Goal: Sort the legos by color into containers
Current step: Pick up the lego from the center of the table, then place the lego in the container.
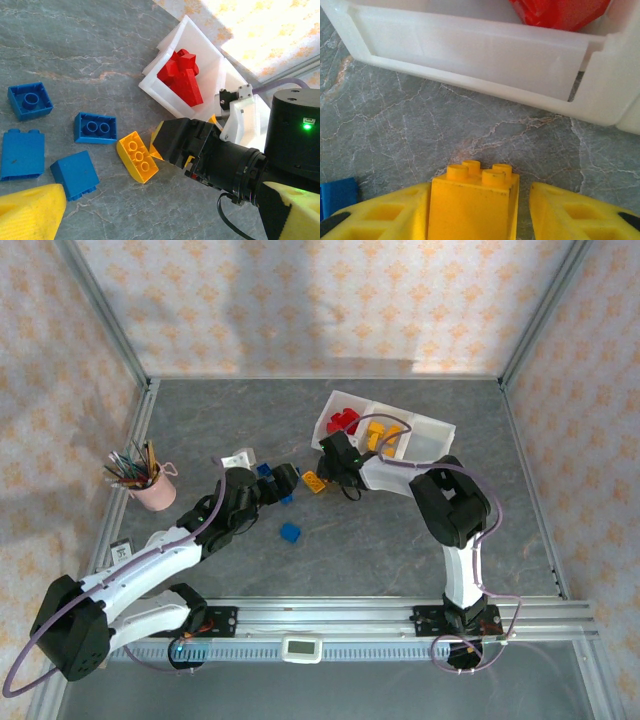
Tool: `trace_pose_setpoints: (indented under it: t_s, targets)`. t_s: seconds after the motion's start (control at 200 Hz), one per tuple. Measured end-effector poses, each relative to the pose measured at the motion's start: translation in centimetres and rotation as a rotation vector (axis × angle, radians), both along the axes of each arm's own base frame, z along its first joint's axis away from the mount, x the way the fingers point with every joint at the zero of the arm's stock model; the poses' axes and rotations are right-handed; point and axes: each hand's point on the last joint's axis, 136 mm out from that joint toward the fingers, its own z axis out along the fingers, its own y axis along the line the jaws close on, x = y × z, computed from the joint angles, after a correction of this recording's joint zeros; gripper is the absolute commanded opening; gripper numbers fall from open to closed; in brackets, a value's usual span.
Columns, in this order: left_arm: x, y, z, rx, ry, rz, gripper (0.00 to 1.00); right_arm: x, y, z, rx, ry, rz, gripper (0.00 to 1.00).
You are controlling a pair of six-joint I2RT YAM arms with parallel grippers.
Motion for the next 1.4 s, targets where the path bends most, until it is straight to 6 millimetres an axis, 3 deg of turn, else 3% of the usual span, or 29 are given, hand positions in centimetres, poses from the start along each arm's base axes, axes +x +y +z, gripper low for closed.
trace_pose_setpoints:
  t_s: [0.1, 0.365, 0.606, 0.736, 0.836, 1.021, 1.161, 1.396]
  targets:
    - [0.0, 0.0, -0.1, 0.001, 0.002, 0.000, 0.99, -0.3, -0.2, -0.4, -0.006, 0.001, 0.006, 0.43]
    - [0.0, -0.1, -0.1, -0.002, 0.004, -0.006, 0.99, -1.8, -1.4, 1.9, -0.003, -0.031, 0.028, 0.34]
    - [-0.3, -0.8, -0.1, -0.017, 0.014, -0.042, 0.99, -3.6, -3.5, 6.4, -0.011, -0.107, 0.044, 0.33]
    - [-0.2, -1.4, -0.7, -0.024, 0.031, -0.064, 0.99, -3.2, -5.0, 9.5, -0.021, -0.176, 0.027, 0.32]
    - [0.1, -2.1, -1.6, -0.029, 0.055, -0.082, 0.99, -1.5, -7.3, 10.6, -0.040, -0.198, -0.025, 0.32]
    - [0.9, -4.2, -1.9, -0.045, 0.074, -0.120, 0.99, 3.0, -12.0, 10.6, -0.118, -0.205, -0.144, 0.32]
    - [1.9, -5.4, -1.2, -0.061, 0.061, -0.137, 0.99, 6.6, -13.0, 10.1, -0.161, -0.207, -0.177, 0.34]
    - [3.0, -6.4, -0.3, -0.077, 0.042, -0.147, 0.99, 11.3, -14.2, 8.7, -0.218, -0.200, -0.203, 0.52]
